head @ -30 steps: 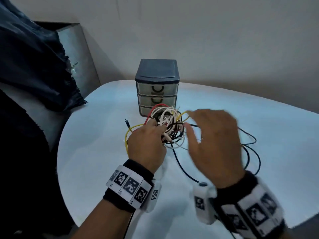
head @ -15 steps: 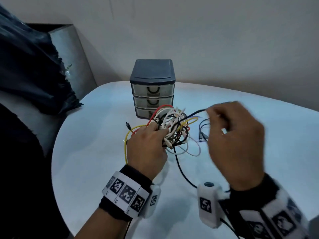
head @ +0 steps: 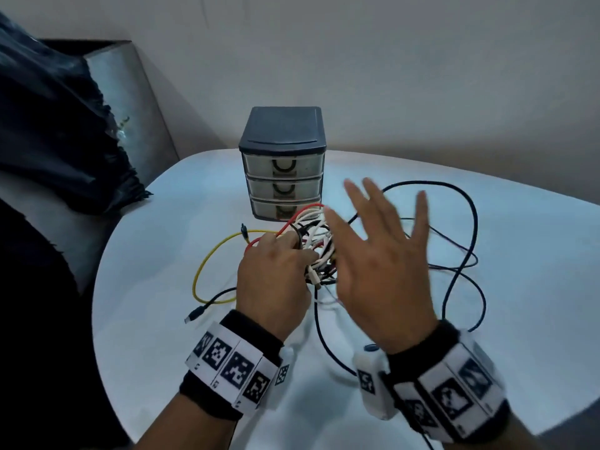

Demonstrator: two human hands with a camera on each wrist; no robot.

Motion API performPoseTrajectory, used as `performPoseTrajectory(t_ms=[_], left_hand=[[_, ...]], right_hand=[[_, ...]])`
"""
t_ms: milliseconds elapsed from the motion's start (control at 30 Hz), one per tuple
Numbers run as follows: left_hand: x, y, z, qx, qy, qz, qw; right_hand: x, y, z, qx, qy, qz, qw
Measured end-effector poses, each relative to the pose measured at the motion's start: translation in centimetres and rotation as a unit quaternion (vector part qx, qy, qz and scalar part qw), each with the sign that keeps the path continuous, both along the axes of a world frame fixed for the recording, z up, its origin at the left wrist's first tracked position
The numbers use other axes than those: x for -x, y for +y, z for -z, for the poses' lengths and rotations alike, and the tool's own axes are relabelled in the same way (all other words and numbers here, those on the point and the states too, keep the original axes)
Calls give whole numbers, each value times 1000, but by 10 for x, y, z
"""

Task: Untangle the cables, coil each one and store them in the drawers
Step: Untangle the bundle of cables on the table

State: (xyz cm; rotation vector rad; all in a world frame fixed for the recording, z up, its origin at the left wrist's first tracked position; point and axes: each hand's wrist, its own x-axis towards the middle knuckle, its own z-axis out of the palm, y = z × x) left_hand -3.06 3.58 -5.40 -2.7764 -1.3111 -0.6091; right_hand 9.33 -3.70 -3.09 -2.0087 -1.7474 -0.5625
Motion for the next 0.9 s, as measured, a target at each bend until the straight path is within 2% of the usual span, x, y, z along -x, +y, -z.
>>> performPoseTrajectory(t_ms=[133, 200, 400, 500, 567, 600, 633, 700, 733, 800, 900], left_hand=[[0, -3, 4, -9, 2, 52, 999], [0, -3, 4, -2, 12, 61, 998], [2, 2, 4, 24, 20, 27, 999], [6, 4, 4, 59, 32, 9, 998], [11, 10, 6, 101, 29, 2, 994], [15, 14, 6, 123, 20, -4, 992], [18, 17, 7, 141, 8, -8, 990], [18, 19, 7, 148, 3, -8, 989], [17, 17, 5, 140, 15, -4, 990], [14, 15, 4, 116, 41, -1, 992], [10, 11, 2, 90, 70, -4, 993]], right_hand=[[-3, 7, 10, 81, -13, 22, 996], [-8, 9, 10, 81, 10, 28, 996], [-15, 5, 8, 52, 90, -30, 994], [-21, 3, 8, 46, 92, -36, 994], [-27, -3, 3, -15, 111, -46, 993], [-29, -7, -3, -62, 147, -46, 986], [-32, -11, -9, -114, 203, -42, 972], [-41, -18, -21, -213, 319, -32, 923], [-46, -20, -27, -234, 347, -22, 908], [-52, -23, -34, -192, 339, -5, 921], [-42, -24, -35, -64, 274, 18, 959]])
